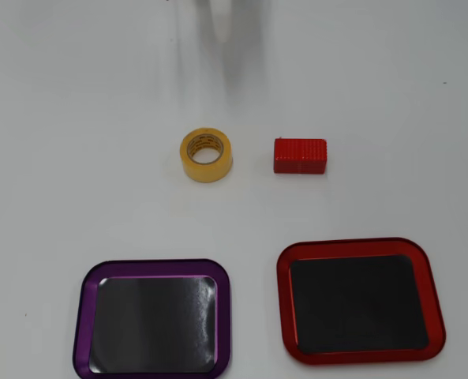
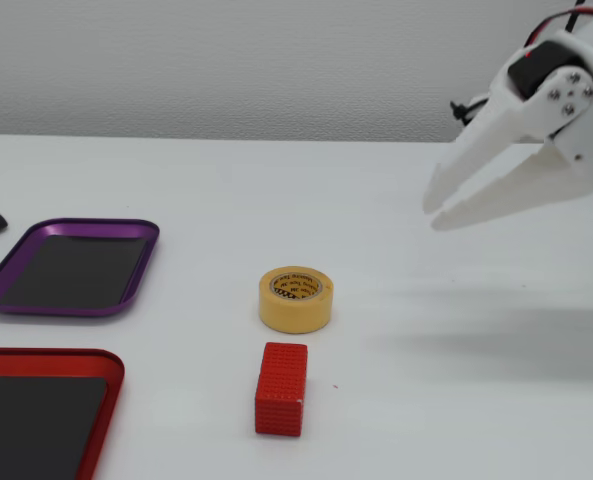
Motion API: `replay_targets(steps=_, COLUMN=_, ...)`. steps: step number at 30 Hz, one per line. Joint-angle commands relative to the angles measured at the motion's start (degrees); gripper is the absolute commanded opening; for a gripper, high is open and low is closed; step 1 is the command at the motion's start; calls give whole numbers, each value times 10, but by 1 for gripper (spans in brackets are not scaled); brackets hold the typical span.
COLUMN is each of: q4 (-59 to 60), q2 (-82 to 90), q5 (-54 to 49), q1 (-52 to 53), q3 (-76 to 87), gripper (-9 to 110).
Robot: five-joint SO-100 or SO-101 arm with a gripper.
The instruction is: Grasp a tape and put it in the right purple dish.
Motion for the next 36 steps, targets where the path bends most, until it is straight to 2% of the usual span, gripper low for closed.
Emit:
replay_targets(steps=1, q4=-7, q2=-196, q5=-4, q1=4, q3=-113, gripper=4)
replay_targets(steps=8, q4=-8, q2=-489, q5=-5, q1=-1, q3=-273, gripper=16)
replay_targets(steps=14, q4=-23, q2=-624, q5=-4, q1=4, q3=-356, gripper=18)
replay_targets(steps=25, q4=-91, q2=-725, q5=-7, q1=6, q3=-394, gripper=18)
replay_targets(steps=36, q4=-140, q2=-778, q5=-11, q1=65, q3=-394, gripper=18)
